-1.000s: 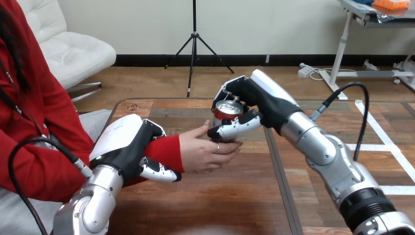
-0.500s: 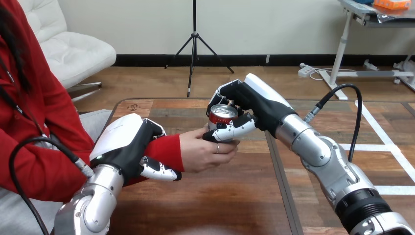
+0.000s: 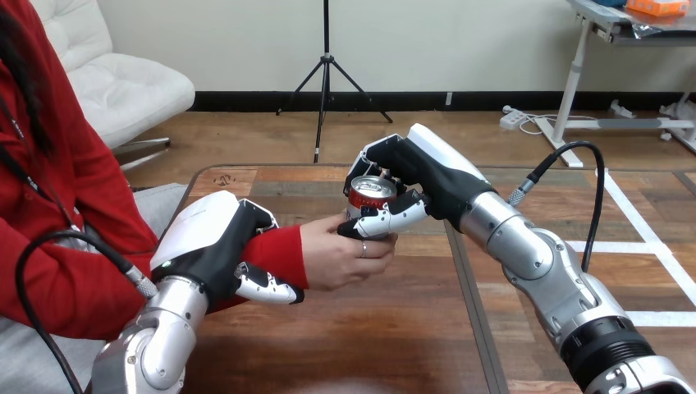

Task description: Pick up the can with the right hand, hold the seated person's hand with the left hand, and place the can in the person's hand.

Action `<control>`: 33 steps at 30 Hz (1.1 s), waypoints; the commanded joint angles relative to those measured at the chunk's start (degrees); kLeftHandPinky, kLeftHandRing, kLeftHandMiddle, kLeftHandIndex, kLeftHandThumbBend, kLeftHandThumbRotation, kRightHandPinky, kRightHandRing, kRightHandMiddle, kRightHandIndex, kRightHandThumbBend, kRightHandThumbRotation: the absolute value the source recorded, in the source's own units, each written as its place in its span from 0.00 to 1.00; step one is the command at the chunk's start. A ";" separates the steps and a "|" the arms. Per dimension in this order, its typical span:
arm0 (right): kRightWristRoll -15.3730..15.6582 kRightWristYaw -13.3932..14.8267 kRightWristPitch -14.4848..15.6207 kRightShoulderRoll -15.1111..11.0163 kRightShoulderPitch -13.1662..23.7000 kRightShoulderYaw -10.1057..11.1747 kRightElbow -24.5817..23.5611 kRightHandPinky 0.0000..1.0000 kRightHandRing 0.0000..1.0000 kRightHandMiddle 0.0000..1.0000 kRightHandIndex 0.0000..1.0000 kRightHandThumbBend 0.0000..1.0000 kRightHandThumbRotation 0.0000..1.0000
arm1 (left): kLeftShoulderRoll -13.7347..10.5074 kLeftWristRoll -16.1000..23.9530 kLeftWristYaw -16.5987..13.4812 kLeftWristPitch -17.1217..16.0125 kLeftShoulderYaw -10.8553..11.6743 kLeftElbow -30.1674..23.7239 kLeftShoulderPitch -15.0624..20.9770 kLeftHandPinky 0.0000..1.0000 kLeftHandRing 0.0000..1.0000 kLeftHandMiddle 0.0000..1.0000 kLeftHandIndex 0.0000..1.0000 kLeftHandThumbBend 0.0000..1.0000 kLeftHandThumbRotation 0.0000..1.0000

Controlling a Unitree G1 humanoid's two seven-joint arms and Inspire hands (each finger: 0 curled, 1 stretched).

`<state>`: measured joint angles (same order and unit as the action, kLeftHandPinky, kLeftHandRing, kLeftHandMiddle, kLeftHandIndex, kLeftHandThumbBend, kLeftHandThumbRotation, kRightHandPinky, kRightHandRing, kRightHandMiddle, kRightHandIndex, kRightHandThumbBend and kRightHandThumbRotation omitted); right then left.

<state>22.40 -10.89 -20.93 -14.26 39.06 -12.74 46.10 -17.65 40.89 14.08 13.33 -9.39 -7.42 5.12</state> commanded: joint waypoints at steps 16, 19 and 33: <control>-1.66 0.69 -2.24 1.44 5.56 0.47 -4.04 0.28 0.31 0.39 0.46 0.60 0.00 | 5.38 -3.47 -4.46 -2.88 0.46 -9.36 14.95 0.19 0.25 0.34 0.35 0.68 0.00; -1.76 0.61 -2.05 1.28 5.42 0.61 -4.23 0.28 0.32 0.39 0.46 0.61 0.00 | 5.25 -3.25 -4.42 -2.86 0.38 -9.43 14.79 0.19 0.25 0.34 0.35 0.69 0.00; -2.22 -0.52 -0.40 0.41 4.98 1.13 -5.53 0.36 0.42 0.47 0.51 0.58 0.13 | 1.44 -0.98 -1.59 -4.07 -0.81 -10.21 14.11 0.30 0.40 0.47 0.49 0.81 0.00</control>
<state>22.35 -10.94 -20.92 -14.09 39.06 -12.73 46.10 -17.83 40.97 14.19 13.77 -9.47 -7.41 5.12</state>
